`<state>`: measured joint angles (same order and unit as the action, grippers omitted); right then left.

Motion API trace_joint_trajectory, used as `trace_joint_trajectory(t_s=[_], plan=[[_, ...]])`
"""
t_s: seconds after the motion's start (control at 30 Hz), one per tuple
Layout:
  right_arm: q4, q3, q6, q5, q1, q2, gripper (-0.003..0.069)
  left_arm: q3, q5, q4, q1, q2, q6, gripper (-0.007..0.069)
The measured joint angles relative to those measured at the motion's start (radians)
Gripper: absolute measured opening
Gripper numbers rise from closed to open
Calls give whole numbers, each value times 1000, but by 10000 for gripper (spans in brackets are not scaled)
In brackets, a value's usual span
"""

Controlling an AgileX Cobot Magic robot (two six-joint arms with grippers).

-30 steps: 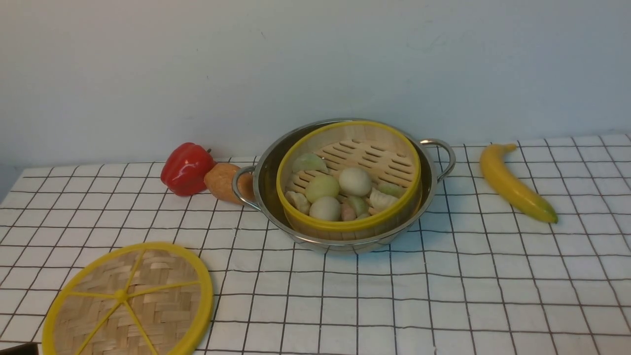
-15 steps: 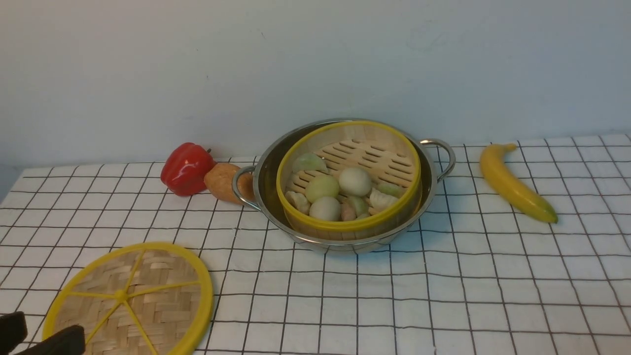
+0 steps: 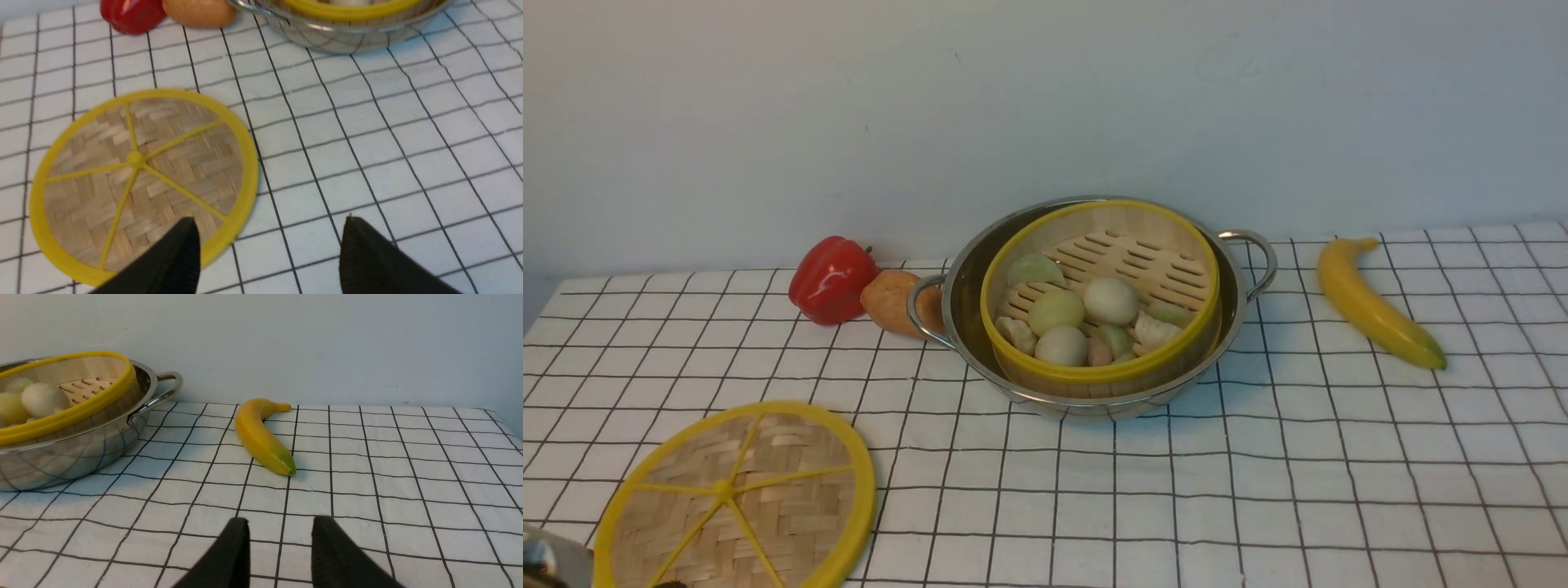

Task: Place the steamer in the pot on the white tablecloth, and put the lid on the steamer.
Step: 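Grasp the bamboo steamer lid lying on the table by its centre knob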

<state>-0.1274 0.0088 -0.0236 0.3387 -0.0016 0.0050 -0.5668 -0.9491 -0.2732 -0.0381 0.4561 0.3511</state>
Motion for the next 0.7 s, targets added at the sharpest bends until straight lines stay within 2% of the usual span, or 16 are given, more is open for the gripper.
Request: trace_joint_trajectory(t_s=[0.1, 0.2, 0.27, 0.47, 0.7], plan=[[0, 0, 0, 0, 0, 0, 240, -8, -3, 5, -1, 45, 20, 432], [0, 0, 0, 0, 0, 0, 240, -33, -1, 66, -1, 114, 25, 432], [0, 0, 0, 0, 0, 0, 240, -57, 1, 128, -1, 173, -17, 432], [0, 0, 1, 0, 0, 0, 240, -211, -55, 311, -1, 499, -255, 432], [0, 0, -4, 0, 0, 0, 240, -355, -98, 355, -1, 795, -282, 432]])
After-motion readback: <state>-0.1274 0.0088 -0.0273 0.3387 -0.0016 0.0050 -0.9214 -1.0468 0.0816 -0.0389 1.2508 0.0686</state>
